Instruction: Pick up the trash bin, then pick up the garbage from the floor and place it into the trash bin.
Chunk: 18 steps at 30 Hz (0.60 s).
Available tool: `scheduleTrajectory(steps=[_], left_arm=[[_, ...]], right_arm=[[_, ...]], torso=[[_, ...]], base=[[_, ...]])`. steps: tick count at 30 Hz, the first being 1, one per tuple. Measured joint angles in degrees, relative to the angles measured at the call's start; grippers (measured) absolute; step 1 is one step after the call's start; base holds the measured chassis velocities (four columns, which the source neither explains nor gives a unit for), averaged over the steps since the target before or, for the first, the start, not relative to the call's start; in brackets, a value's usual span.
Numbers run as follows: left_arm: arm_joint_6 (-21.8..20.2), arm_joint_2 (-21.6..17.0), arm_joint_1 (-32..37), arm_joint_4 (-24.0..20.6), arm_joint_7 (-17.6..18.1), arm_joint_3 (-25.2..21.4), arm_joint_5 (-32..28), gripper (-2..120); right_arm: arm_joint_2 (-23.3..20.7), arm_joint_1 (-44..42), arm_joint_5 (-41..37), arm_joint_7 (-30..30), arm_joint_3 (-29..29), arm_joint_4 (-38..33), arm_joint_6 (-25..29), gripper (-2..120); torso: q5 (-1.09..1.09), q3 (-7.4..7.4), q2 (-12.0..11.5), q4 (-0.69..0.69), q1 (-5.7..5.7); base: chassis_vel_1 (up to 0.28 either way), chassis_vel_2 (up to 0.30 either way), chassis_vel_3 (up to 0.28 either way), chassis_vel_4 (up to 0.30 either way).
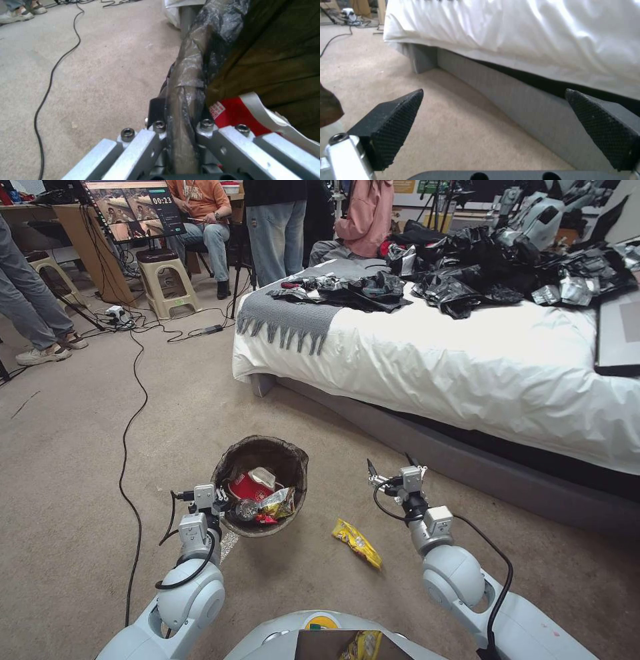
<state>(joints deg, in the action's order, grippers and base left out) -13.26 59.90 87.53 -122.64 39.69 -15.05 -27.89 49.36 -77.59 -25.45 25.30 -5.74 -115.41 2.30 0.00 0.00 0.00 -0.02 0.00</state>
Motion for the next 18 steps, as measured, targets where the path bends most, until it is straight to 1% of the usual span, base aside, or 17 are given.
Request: scheduleTrajectory(steps=[6,9,10,12,13,15,17,18], left_arm=[[0.1,0.0,0.0,0.1,0.0,0.0,0.1,0],[0.1,0.0,0.0,0.3,-0.1,0.0,0.1,0],[0.1,0.0,0.0,0.3,-0.1,0.0,0.1,0],[0.1,-0.1,-0.2,0.5,-0.1,0.0,0.1,0],[0.1,-0.1,-0.2,0.5,-0.1,0.0,0.1,0],[0.2,-0.1,-0.5,0.7,-0.1,0.0,0.1,0],[0.2,-0.1,-0.6,0.8,-0.1,0.0,0.1,0],[0.2,-0.1,-0.7,1.0,-0.1,0.1,0.1,0]], right_arm=[[-1.8,1.5,-2.5,0.0,2.0,1.8,-0.6,100],[-3.9,3.2,-4.4,-0.9,4.4,4.4,-0.5,100],[-3.9,3.2,-4.4,-0.9,4.4,4.4,-0.5,100],[-5.4,4.3,-5.2,-2.5,5.9,6.6,0.4,100],[-5.4,4.3,-5.2,-2.5,5.9,6.6,0.4,100],[-7.0,5.3,-6.0,-5.0,7.3,9.0,1.5,100],[-7.3,5.5,-6.2,-5.7,7.6,9.6,1.8,100],[-7.9,5.9,-6.3,-7.4,8.2,10.9,2.6,100]], torso=[[0.0,0.0,0.0,0.01,0.0],[0.0,0.0,0.0,0.02,0.0],[0.0,0.0,0.0,0.02,0.0],[0.0,0.0,0.0,0.02,0.0],[0.0,0.0,0.0,0.02,0.0],[0.0,0.0,0.0,0.02,0.0],[0.01,0.0,0.0,0.02,0.0],[0.01,0.0,0.0,0.02,0.0]], base=[[0.0,0.0,0.0,0.0],[0.0,0.0,0.0,0.0],[0.0,0.0,0.0,0.0],[0.0,0.0,0.0,0.0],[0.0,0.0,0.0,0.0],[0.0,0.0,0.0,0.0],[0.0,0.0,0.0,0.0],[0.0,0.0,0.0,0.0]])
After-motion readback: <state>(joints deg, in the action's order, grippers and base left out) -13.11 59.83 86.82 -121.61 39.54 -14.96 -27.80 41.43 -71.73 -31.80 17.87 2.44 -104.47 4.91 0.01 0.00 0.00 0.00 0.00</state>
